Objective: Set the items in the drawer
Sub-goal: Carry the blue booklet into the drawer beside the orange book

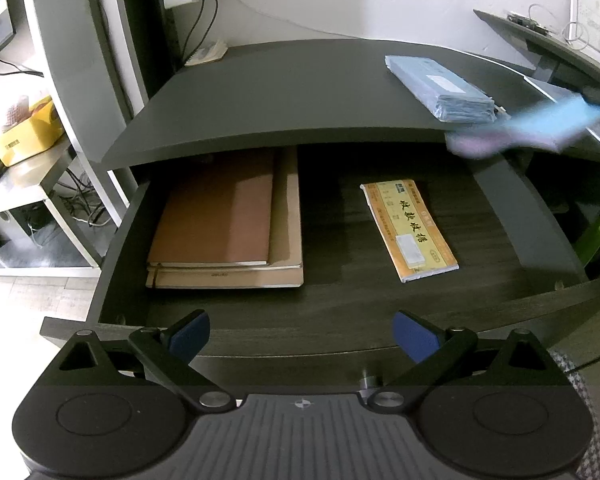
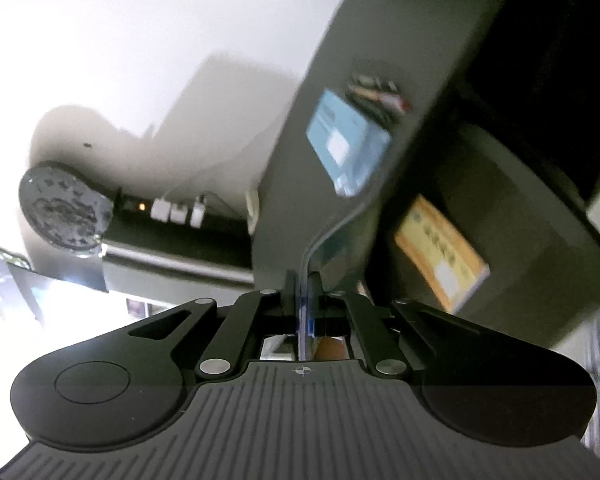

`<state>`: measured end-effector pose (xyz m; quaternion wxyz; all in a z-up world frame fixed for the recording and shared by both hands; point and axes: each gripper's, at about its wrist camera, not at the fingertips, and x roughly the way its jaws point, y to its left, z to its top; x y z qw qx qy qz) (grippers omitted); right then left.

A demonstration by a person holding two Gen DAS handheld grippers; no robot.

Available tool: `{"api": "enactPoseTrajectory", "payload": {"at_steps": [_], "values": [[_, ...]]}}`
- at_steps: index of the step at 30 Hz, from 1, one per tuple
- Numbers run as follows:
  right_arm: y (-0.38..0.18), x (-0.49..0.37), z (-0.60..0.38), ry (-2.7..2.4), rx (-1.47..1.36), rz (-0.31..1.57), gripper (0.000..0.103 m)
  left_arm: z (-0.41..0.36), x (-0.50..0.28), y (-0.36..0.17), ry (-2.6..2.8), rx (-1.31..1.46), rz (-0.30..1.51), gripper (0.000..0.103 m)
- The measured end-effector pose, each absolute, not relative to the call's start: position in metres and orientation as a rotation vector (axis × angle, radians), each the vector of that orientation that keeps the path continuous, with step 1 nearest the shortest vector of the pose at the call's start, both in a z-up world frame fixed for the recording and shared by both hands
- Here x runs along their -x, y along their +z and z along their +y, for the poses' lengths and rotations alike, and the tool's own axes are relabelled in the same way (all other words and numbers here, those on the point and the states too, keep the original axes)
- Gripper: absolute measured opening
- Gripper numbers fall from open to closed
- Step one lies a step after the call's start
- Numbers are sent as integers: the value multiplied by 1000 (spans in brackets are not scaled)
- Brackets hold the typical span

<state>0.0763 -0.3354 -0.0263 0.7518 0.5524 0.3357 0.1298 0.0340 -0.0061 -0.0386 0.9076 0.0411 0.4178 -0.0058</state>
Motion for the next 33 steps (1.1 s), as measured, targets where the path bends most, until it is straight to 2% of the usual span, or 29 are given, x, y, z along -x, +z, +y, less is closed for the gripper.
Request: {"api": "enactPoseTrajectory", "payload": {"at_steps": [4,15,18,23,28,30,31,33], "values": [[-41,-82,-327,261,-1174,820,4,-6,-35,-39,-13,-83,863,99],[-114,-191,-280,139,-1100,926,3,8,-35,-37,22,-70,863,99],[-141,-201,-274,27,-1080,1030,3,10,-37,-38,23,-68,867,99],[-156,-196,-270,-40,-1075,1072,4,8,-40,-40,16,-69,872,99],[-153,-194,-266,-131,-915,1159,21,7,-40,-39,9,-74,864,99],[-143,-196,-260,-113,-781,1189,39,7,-39,-38,10,-74,857,99],[-136,-198,-253,-81,-695,1193,45,7,-39,-37,9,-71,854,99],[-123,-204,-229,32,-498,1206,70,8,-39,-36,9,-63,847,99]]}}
